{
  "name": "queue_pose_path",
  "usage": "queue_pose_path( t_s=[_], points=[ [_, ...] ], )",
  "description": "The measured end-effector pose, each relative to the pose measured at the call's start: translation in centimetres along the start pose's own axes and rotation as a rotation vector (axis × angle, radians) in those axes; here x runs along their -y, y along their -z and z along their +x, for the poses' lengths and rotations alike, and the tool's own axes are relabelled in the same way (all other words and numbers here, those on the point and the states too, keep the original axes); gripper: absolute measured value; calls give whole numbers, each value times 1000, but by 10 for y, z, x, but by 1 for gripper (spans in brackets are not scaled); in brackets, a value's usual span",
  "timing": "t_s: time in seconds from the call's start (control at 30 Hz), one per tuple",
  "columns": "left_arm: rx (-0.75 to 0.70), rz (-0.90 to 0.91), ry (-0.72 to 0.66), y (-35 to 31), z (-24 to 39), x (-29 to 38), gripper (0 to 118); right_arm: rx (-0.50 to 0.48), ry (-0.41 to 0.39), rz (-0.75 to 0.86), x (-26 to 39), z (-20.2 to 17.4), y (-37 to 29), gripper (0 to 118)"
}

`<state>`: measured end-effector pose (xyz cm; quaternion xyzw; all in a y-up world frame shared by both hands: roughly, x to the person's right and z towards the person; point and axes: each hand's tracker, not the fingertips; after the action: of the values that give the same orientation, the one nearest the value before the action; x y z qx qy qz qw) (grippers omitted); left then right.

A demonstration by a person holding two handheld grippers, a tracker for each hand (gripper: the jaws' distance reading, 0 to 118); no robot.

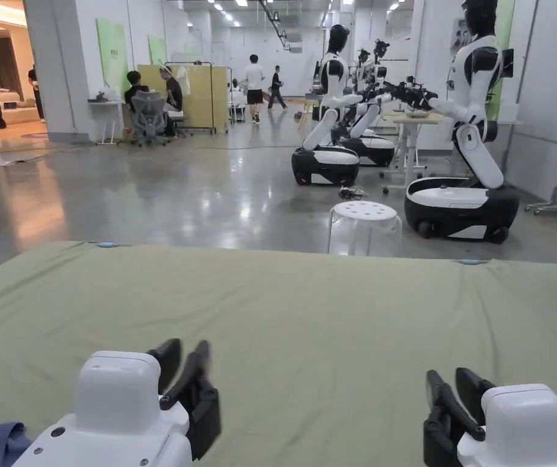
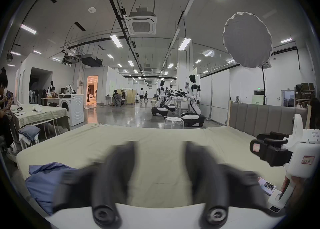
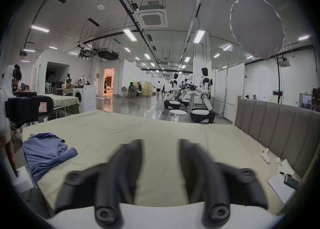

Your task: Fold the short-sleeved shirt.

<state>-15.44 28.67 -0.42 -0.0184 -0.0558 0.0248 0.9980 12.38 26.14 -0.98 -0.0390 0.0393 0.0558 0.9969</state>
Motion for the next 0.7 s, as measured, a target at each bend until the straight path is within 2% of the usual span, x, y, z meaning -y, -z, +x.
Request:
queue_pose_path(
  t_s=[0.03, 0.07, 0.1, 0.13, 0.27, 0.37, 0.5, 0.57, 0.6, 0.7],
  points=[
    [-45, -7, 45, 0, 4, 2, 4, 16, -1, 1, 0, -1, 0, 13],
    [-39, 6, 42, 0, 6, 4, 3, 25, -4, 2, 1, -1, -1, 1],
    [21, -16, 40, 1, 4, 3, 3, 16, -7, 1, 1, -1, -2, 0],
    [6, -20, 34, 1, 3, 3, 3, -10, -16, -6, 1, -1, -2, 0],
    [4, -24, 40, 2, 5, 5, 3, 17, -49, -12, 2, -9, 0, 0],
    [8, -21, 31, 0, 4, 4, 3, 3, -5, -5, 1, -7, 0, 0],
    [-19, 44, 51, -12, -4, 1, 3, 24, 5, 32, -4, 0, -5, 0],
    [-33, 37, 43, -13, -8, -4, 3, -30, 60, 50, -7, 5, -8, 0],
    [-42, 37, 39, -14, -9, -5, 3, -15, 74, 60, -7, 6, -10, 0],
    [-8, 50, 5, -17, -15, -4, 3, -19, 74, 60, -9, 5, -14, 0]
  ],
)
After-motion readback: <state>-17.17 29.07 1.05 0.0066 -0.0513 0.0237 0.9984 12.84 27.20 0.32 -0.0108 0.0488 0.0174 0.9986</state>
